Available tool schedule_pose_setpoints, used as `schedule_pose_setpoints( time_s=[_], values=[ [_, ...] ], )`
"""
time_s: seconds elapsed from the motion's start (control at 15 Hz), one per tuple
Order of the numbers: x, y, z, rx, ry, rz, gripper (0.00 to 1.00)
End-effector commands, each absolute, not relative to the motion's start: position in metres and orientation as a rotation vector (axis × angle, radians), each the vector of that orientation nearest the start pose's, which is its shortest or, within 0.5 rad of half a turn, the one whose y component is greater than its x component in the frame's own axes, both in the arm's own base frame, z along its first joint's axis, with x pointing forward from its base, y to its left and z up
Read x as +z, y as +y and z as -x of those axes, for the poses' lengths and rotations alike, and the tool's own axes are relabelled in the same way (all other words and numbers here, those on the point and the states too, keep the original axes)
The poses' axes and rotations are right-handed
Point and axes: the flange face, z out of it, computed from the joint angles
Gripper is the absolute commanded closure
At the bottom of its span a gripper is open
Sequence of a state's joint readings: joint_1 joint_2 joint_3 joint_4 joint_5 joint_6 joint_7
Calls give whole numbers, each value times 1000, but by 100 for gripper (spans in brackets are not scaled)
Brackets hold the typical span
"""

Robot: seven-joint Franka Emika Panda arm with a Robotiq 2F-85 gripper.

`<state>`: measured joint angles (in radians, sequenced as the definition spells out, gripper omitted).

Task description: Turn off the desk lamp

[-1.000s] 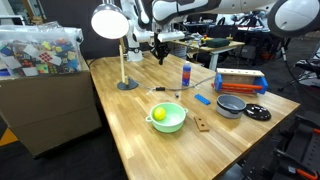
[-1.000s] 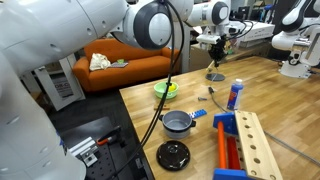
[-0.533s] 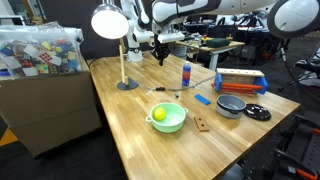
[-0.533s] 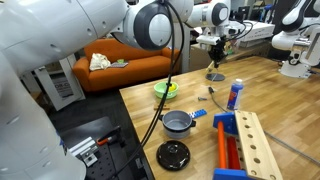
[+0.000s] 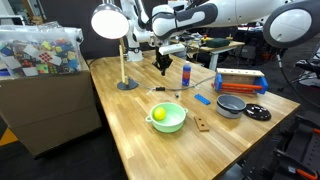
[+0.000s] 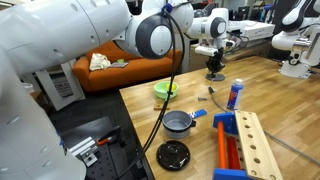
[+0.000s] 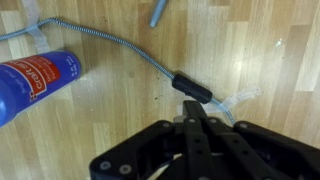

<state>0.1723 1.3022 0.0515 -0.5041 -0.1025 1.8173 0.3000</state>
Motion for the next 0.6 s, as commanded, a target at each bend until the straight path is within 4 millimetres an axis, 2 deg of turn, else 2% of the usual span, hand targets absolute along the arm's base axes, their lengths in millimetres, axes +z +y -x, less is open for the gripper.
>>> schedule_pose_setpoints(
  time_s=[0.0, 0.53],
  values=[
    [218, 145, -797, -63, 138, 3201, 100],
    [219, 149, -796, -59, 131, 3181, 99]
  ],
)
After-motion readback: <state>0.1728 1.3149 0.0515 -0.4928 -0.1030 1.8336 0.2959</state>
